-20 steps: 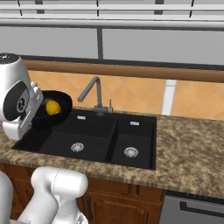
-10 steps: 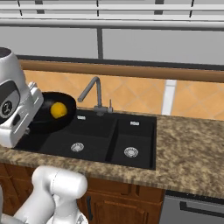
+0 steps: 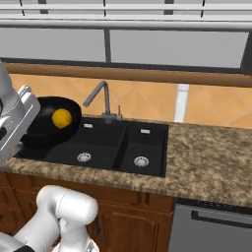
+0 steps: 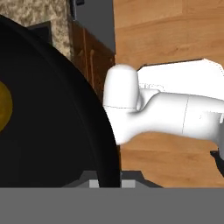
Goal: Pick the lemon from the sink and place it in the bowl. Then pick the bowl and place it in the microwave. Then close the microwave door and press the start button.
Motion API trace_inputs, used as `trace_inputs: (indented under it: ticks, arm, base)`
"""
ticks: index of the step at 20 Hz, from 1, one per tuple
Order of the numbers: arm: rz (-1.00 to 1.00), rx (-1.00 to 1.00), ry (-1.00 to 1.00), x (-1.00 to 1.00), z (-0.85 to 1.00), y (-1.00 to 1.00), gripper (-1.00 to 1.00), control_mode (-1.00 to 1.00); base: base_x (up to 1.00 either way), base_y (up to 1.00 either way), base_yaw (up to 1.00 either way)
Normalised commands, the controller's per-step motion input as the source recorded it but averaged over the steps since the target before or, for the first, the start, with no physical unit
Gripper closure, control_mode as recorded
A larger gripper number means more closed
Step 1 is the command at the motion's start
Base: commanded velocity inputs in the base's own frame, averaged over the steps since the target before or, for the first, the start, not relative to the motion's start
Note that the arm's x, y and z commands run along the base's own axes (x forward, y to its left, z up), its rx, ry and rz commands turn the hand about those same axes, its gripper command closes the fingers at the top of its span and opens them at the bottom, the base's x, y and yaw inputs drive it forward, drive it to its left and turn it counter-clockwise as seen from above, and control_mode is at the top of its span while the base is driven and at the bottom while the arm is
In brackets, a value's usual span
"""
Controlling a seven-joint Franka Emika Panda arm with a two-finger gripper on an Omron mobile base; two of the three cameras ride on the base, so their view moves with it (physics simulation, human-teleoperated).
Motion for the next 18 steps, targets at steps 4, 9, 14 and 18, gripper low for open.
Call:
trace_inputs:
  ticks: [4, 9, 14, 18]
  arm:
    - [0.0, 0.0, 0.0, 0.0, 0.0, 0.0, 1.0, 1.0]
    - [0.0, 0.0, 0.0, 0.0, 0.0, 0.0, 1.0, 1.0]
    - [0.0, 0.0, 0.0, 0.0, 0.0, 0.0, 1.0, 1.0]
    - [0.0, 0.0, 0.0, 0.0, 0.0, 0.0, 1.0, 1.0]
  base:
    - [-0.93, -0.88, -0.09]
    - [-0.82, -0.5, -0.52]
    - [-0.09, -0.03, -0.93]
    - [0.0, 0.0, -0.99]
